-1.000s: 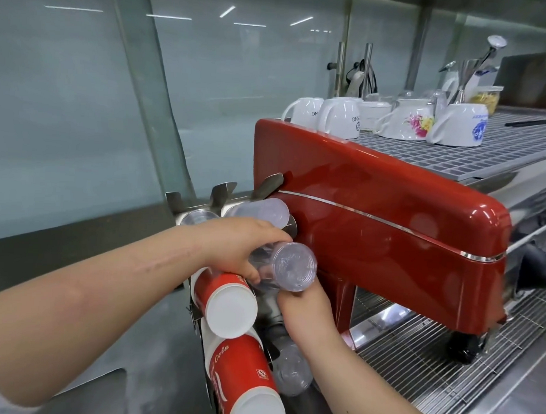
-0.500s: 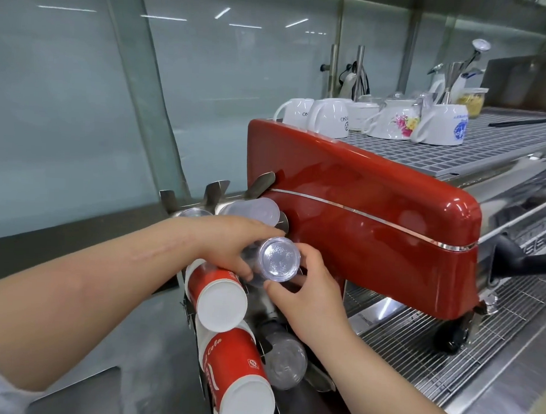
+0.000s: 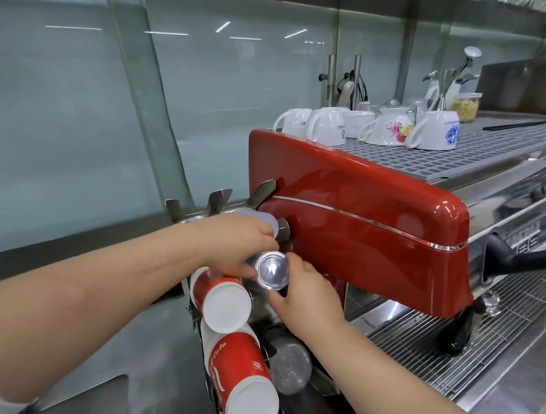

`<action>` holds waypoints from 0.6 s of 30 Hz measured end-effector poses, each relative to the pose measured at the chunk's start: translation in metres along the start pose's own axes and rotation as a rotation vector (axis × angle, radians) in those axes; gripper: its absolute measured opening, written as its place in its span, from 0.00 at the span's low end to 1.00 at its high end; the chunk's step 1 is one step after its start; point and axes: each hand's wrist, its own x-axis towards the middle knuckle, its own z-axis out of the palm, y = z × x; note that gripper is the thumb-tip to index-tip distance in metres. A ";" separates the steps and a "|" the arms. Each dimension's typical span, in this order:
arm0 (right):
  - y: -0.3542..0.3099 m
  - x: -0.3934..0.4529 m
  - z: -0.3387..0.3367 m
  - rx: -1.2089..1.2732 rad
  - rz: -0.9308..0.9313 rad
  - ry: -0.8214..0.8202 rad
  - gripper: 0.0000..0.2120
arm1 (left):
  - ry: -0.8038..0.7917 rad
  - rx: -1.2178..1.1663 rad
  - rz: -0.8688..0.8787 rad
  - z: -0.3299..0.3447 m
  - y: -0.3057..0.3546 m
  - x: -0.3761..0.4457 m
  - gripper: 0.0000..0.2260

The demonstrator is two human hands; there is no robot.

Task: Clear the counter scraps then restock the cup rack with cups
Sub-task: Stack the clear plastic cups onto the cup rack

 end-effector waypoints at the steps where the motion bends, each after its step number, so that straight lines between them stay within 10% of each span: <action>1: 0.001 0.001 0.000 -0.015 -0.007 -0.010 0.29 | 0.004 0.048 0.013 0.001 0.000 0.003 0.21; 18: 0.010 0.014 0.023 -0.042 -0.016 -0.101 0.36 | 0.125 0.210 0.174 0.035 -0.022 0.020 0.22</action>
